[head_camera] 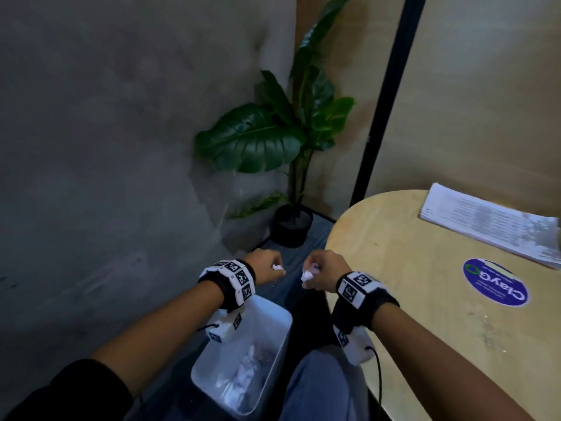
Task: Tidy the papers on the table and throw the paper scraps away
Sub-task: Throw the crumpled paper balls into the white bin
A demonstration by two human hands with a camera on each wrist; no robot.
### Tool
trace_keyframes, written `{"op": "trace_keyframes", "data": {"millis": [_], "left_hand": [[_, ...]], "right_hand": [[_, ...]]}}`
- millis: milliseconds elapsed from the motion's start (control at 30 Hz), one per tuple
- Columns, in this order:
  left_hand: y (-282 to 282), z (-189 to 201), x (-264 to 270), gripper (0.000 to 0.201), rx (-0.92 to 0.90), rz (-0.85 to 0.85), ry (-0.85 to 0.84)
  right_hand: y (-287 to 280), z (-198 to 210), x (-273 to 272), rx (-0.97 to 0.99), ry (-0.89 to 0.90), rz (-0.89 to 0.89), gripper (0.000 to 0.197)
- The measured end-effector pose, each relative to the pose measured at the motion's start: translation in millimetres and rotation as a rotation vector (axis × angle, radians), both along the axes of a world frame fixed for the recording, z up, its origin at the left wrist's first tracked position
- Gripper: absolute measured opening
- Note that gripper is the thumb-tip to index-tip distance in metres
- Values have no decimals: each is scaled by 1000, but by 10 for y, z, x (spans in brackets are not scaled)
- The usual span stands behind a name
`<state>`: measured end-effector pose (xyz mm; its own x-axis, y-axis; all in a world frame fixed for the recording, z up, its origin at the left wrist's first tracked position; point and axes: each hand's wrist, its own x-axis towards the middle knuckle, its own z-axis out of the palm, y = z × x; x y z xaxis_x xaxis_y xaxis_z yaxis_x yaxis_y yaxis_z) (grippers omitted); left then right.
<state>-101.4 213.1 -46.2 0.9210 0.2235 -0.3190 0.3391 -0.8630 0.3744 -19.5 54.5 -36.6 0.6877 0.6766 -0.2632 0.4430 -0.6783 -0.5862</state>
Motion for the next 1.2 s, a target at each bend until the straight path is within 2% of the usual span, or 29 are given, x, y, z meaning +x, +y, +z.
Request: {"op": "trace_keyframes", "data": {"millis": [100, 233, 267, 333, 433, 533, 700, 867, 1033, 1200], "left_hand": [[162, -132, -282, 17, -17, 27, 20], [365, -333, -550, 36, -33, 88, 65], [398, -369, -608, 37, -17, 85, 89], [452, -448, -710, 37, 17, 74, 142], [500, -581, -796, 37, 10, 53, 181], [464, -689, -830, 29, -14, 46, 199], [322, -830, -823, 20, -66, 102, 232], [172, -819, -731, 42, -95, 179, 270], [-26, -686, -451, 37, -118, 125, 150], [-399, -322, -18, 34, -117, -21, -22]], "right_hand": [[311, -51, -179, -72, -50, 81, 35], [618, -251, -402, -162, 16, 148, 14], [672, -324, -448, -172, 55, 150, 13], [772, -476, -543, -200, 100, 145, 16], [898, -642, -628, -269, 67, 152, 27], [937, -673, -656, -293, 38, 178, 29], [853, -596, -605, -283, 44, 196, 27], [671, -310, -581, -188, 23, 208, 24], [362, -92, -473, -100, 9, 150, 22], [-149, 0, -229, -51, -38, 56, 25]]}}
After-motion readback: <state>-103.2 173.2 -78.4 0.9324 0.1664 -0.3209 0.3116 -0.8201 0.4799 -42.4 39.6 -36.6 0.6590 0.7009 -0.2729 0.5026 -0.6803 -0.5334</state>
